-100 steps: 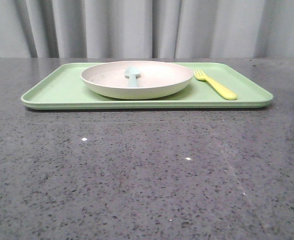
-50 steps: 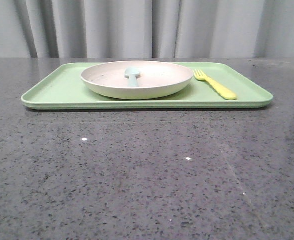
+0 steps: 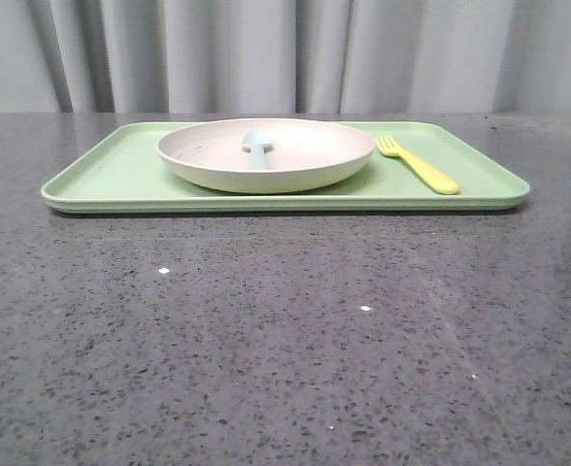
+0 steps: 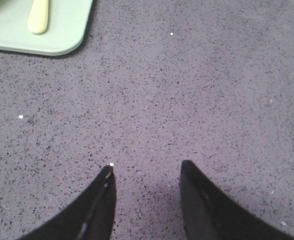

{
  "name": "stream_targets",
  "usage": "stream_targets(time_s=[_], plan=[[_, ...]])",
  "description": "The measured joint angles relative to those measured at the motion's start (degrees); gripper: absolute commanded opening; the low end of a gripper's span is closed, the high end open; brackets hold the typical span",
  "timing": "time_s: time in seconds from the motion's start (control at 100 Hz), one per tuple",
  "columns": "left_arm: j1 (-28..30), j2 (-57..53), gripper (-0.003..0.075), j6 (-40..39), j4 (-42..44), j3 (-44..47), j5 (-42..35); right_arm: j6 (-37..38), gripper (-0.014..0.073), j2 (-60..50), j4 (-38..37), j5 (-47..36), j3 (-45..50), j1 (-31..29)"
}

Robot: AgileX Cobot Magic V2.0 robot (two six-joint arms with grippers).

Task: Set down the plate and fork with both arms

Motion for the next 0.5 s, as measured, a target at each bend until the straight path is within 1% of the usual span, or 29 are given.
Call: stream_targets(time_s=[0.04, 0.09, 0.14, 0.16, 0.17, 0.19, 0.2, 0.23, 0.24, 0.29, 0.5], plan=[[0.0, 0.0, 0.0352, 0.0, 0.0, 0.0, 0.0, 0.2, 0.0177, -0.3, 0.0, -0.1, 0.0, 0.0], [0.0, 0.0, 0.0298, 0.0, 0.0, 0.0, 0.0, 0.4, 0.01, -0.6, 0.0, -0.5, 0.0, 0.0], [0.0, 0.0, 0.0216, 0.0, 0.0, 0.0, 0.0, 0.4, 0.0007, -0.7, 0.0, -0.9, 0.0, 0.0], [0.0, 0.0, 0.0194, 0.0, 0.0, 0.0, 0.0, 0.4, -0.0015, -0.7, 0.0, -1.2, 0.0, 0.0], [0.0, 0.0, 0.016, 0.0, 0.0, 0.0, 0.0, 0.4, -0.0049, -0.7, 0.0, -1.2, 0.0, 0.0], [0.0, 0.0, 0.0137, 0.0, 0.0, 0.0, 0.0, 0.4, -0.0071, -0.7, 0.0, -1.3, 0.0, 0.0], [0.0, 0.0, 0.0113, 0.0, 0.0, 0.0, 0.0, 0.4, -0.0092, -0.7, 0.0, -1.5, 0.0, 0.0], [0.0, 0.0, 0.0077, 0.0, 0.0, 0.0, 0.0, 0.4, -0.0123, -0.7, 0.0, -1.7, 0.0, 0.0], [0.0, 0.0, 0.0041, 0.0, 0.0, 0.0, 0.0, 0.4, -0.0121, -0.7, 0.0, -1.6, 0.0, 0.0], [0.0, 0.0, -0.0024, 0.0, 0.0, 0.0, 0.0, 0.5, -0.0116, -0.7, 0.0, -1.7, 0.0, 0.0], [0.0, 0.0, -0.002, 0.0, 0.0, 0.0, 0.0, 0.6, -0.012, -0.7, 0.0, -1.7, 0.0, 0.0]])
